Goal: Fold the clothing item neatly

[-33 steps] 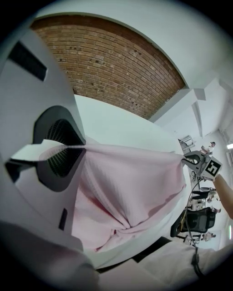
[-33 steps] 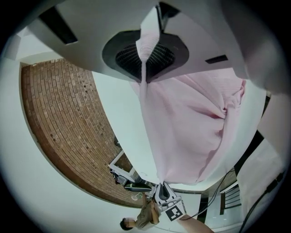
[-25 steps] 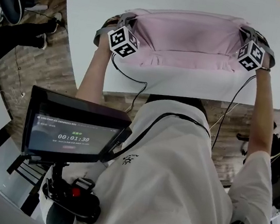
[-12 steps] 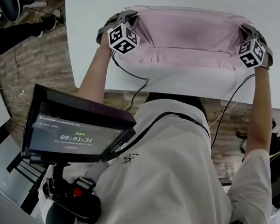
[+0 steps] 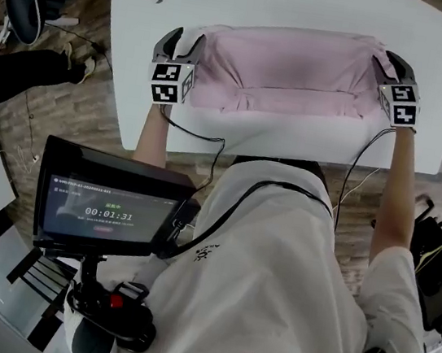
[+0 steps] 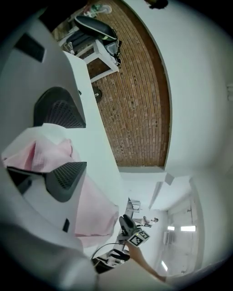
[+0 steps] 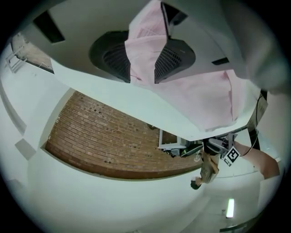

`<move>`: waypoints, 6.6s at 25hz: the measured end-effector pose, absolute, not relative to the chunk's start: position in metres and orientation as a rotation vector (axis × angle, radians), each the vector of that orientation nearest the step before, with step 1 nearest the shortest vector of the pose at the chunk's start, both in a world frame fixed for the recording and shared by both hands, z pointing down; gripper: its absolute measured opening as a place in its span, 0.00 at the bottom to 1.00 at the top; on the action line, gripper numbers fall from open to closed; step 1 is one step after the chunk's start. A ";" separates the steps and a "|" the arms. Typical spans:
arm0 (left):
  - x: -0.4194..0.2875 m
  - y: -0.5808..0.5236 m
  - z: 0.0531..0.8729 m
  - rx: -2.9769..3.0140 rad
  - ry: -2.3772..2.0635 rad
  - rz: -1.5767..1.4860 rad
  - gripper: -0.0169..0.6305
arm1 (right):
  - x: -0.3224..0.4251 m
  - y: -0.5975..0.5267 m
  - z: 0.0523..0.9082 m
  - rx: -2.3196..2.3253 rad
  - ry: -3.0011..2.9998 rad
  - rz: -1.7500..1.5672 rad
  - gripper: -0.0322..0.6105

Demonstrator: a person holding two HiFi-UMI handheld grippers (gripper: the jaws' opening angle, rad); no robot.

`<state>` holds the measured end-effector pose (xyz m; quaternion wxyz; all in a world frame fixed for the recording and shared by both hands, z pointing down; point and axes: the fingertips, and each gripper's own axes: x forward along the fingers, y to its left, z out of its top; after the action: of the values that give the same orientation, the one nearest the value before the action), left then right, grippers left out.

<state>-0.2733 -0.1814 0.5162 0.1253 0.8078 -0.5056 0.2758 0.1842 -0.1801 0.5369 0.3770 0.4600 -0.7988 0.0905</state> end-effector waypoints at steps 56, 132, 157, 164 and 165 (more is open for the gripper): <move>-0.181 -0.054 0.591 2.173 -1.296 0.808 0.03 | 0.183 -0.080 0.583 1.304 -2.036 0.570 0.05; -0.043 0.114 0.443 2.334 -1.353 0.426 0.03 | 0.135 0.105 0.408 1.270 -2.648 0.350 0.05; -0.056 0.296 0.338 2.429 -1.503 0.305 0.03 | 0.133 0.288 0.312 1.236 -2.773 0.190 0.05; -0.062 0.327 0.353 2.457 -1.450 0.301 0.03 | 0.117 0.326 0.311 1.281 -2.767 0.211 0.05; -0.064 0.332 0.355 2.464 -1.443 0.304 0.03 | 0.114 0.333 0.312 1.291 -2.761 0.211 0.05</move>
<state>-0.0643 0.3317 0.3548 0.1346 0.8502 -0.4981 0.1049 0.1141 0.3328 0.3115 0.0434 0.4221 -0.9029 0.0689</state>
